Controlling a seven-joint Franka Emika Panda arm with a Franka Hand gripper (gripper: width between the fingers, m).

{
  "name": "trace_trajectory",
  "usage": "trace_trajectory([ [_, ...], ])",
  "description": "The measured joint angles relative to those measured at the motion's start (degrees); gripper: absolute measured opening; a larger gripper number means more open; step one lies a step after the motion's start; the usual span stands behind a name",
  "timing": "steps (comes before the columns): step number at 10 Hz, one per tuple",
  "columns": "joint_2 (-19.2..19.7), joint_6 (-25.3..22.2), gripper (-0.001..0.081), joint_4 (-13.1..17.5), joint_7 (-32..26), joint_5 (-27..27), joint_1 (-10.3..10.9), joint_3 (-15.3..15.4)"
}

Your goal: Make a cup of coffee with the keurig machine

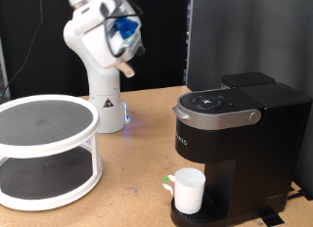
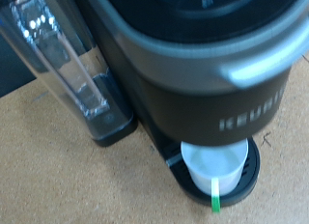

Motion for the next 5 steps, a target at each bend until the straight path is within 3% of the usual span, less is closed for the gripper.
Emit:
trace_trajectory([
  [3,0.49,-0.05,0.0805,3.75,7.11,-0.35,0.12,3.84],
  [5,0.56,-0.08,0.0805,3.51,5.12,-1.09,0.22,3.97],
])
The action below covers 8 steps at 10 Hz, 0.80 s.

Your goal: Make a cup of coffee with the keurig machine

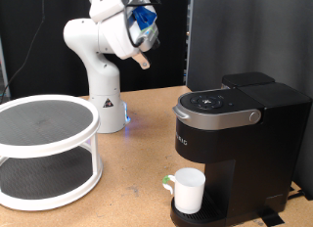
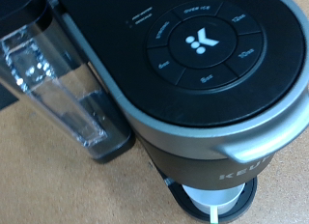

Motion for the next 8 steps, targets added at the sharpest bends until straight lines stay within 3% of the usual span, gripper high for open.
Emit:
trace_trajectory([
  [3,0.14,-1.11,0.0805,3.08,-0.44,-8.22,0.37,4.28],
  [6,1.63,-0.37,0.0805,7.88,7.14,-8.49,0.33,8.24],
  [8,4.56,1.22,0.0805,11.18,8.94,-9.28,0.29,10.25],
])
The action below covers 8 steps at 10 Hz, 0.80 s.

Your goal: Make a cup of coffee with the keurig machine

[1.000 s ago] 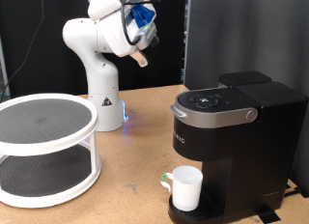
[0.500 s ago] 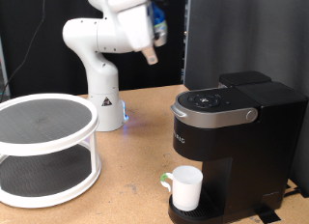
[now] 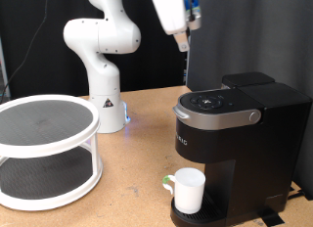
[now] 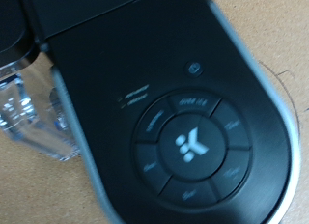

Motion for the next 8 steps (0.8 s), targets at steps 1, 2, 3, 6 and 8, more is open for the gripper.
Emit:
trace_trajectory([
  [1,1.84,0.08,0.0805,1.69,-0.05,-1.22,-0.01,0.79],
  [2,3.80,-0.36,0.0805,3.42,-0.05,-2.42,-0.01,1.39],
  [3,6.15,-1.24,0.0805,5.42,-0.05,-3.26,-0.04,1.61],
  [6,5.79,-0.49,0.0805,5.22,-5.15,-3.32,0.21,1.65],
  [8,5.78,-0.43,0.0805,5.82,-7.57,-4.43,0.40,2.36],
])
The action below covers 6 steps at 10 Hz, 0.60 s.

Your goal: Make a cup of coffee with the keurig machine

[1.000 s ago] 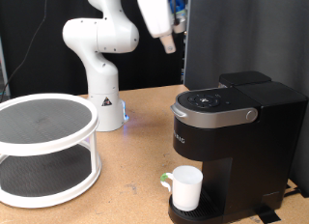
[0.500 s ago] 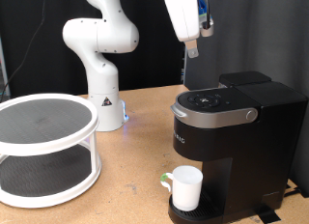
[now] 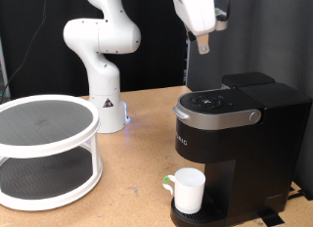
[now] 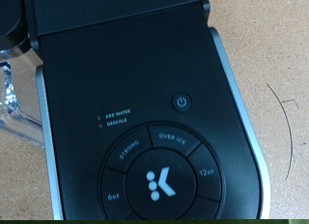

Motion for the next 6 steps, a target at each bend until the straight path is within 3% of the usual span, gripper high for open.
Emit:
trace_trajectory([
  [3,0.75,0.31,0.0805,0.82,2.00,-0.39,-0.01,1.68],
  [6,2.09,0.64,0.0805,1.69,0.37,-2.06,-0.01,2.54],
])
